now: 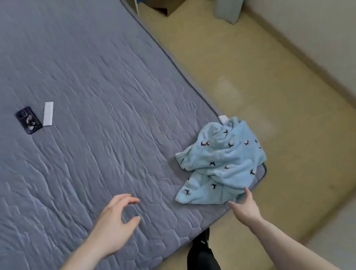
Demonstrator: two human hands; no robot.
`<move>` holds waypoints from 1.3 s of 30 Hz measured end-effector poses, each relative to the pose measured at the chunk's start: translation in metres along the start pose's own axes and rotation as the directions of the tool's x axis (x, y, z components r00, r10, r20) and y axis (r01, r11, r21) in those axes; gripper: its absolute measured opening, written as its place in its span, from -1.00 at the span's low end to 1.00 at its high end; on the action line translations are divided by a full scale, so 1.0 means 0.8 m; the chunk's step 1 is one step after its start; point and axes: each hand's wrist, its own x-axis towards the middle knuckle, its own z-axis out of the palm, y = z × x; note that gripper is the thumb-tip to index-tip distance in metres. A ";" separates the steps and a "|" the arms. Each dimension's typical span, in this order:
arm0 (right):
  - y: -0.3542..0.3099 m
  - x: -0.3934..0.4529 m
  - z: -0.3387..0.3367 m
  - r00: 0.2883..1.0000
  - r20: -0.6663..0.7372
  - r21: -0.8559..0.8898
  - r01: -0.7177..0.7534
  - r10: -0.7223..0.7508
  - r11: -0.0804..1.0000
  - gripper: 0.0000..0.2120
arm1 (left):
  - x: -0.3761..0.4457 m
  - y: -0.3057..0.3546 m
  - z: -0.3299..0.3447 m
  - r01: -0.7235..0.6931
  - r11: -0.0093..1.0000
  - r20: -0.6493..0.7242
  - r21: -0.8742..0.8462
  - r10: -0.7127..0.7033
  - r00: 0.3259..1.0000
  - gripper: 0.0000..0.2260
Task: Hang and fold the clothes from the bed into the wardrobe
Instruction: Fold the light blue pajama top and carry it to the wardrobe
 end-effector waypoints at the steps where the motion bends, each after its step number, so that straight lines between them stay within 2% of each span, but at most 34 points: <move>1: 0.001 0.030 -0.002 1.000 0.010 -0.020 -0.020 0.020 1.000 -0.20 | 0.015 0.003 0.013 0.021 1.000 0.001 -0.010 -0.021 1.000 -0.70; 4: 0.008 0.117 0.000 0.997 0.045 -0.074 -0.067 0.070 0.995 -0.38 | 0.062 0.008 0.055 0.066 0.995 -0.014 -0.076 -0.067 0.998 -0.71; 7: 0.007 0.188 0.004 0.987 0.073 -0.024 -0.144 0.145 0.989 -0.52 | 0.104 0.007 0.097 0.108 0.986 0.018 -0.127 -0.106 0.994 -0.72; 12: 0.000 0.252 0.018 0.972 0.071 0.160 -0.232 0.224 0.959 -0.49 | 0.131 -0.013 0.137 0.134 0.984 0.051 -0.115 -0.129 0.990 -0.73; 14: -0.011 0.253 0.024 0.987 0.027 0.226 -0.161 0.158 0.961 -0.55 | 0.126 -0.024 0.136 0.155 0.982 0.046 -0.106 -0.151 0.987 -0.73; 19: -0.069 0.180 0.038 0.996 -0.018 0.363 0.086 -0.086 0.928 -0.85 | 0.082 -0.026 0.103 0.156 0.983 0.040 -0.096 -0.153 0.987 -0.74; 21: -0.095 0.145 0.035 0.987 -0.004 0.342 0.151 -0.159 0.927 -0.84 | 0.060 -0.017 0.079 0.126 0.986 0.022 -0.109 -0.124 0.992 -0.74; 23: -0.105 0.115 0.031 0.985 0.015 0.271 0.159 -0.170 0.949 -0.82 | 0.038 -0.015 0.055 0.098 0.989 0.012 -0.108 -0.097 0.995 -0.75; 26: -0.079 0.100 0.030 0.995 0.043 0.122 0.089 -0.095 0.988 -0.65 | 0.021 -0.031 0.034 0.076 0.995 -0.005 -0.071 -0.077 0.997 -0.75; 30: -0.030 0.148 0.040 0.998 0.041 -0.078 -0.039 0.042 0.996 -0.40 | 0.045 -0.079 0.042 0.088 0.994 -0.028 -0.068 -0.090 0.996 -0.76; 34: 0.006 0.220 0.051 0.992 0.042 -0.038 -0.114 0.115 0.993 -0.38 | 0.093 -0.113 0.078 0.102 0.993 -0.023 -0.058 -0.103 0.994 -0.77; 39: -0.006 0.276 0.073 0.998 0.030 0.118 -0.060 0.057 0.991 -0.45 | 0.124 -0.112 0.105 0.093 0.991 -0.019 -0.095 -0.095 0.995 -0.76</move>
